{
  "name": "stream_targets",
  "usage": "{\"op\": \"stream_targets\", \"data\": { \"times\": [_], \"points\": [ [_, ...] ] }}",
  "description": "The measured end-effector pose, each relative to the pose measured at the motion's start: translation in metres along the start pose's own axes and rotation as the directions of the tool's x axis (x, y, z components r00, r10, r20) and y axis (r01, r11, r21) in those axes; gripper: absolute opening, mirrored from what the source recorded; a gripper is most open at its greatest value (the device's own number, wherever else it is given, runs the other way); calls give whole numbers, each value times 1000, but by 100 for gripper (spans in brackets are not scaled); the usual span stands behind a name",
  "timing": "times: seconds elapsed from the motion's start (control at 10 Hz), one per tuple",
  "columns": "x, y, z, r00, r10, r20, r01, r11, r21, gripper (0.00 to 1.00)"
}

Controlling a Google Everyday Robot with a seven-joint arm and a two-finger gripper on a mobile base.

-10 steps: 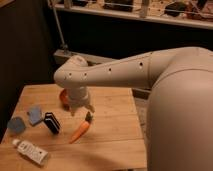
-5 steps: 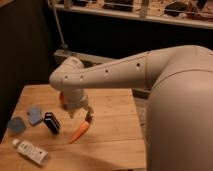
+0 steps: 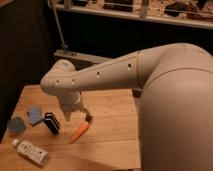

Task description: Knock the eraser over

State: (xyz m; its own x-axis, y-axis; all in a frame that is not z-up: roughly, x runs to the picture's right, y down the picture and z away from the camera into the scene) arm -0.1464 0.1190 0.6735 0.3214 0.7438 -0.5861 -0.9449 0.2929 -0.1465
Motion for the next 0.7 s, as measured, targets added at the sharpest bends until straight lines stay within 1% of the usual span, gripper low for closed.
{"op": "stream_targets", "data": {
  "times": [0.1, 0.3, 0.4, 0.5, 0.7],
  "points": [
    [1, 10, 1, 999, -36, -5, 36, 999, 4, 65],
    [3, 22, 1, 996, -93, -9, 93, 996, 13, 65],
    [4, 32, 2, 988, -153, -11, 153, 988, 25, 65],
    [5, 36, 2, 985, -175, -12, 175, 984, 28, 65],
    [6, 49, 2, 970, -243, -16, 243, 970, 19, 65]
  ]
}}
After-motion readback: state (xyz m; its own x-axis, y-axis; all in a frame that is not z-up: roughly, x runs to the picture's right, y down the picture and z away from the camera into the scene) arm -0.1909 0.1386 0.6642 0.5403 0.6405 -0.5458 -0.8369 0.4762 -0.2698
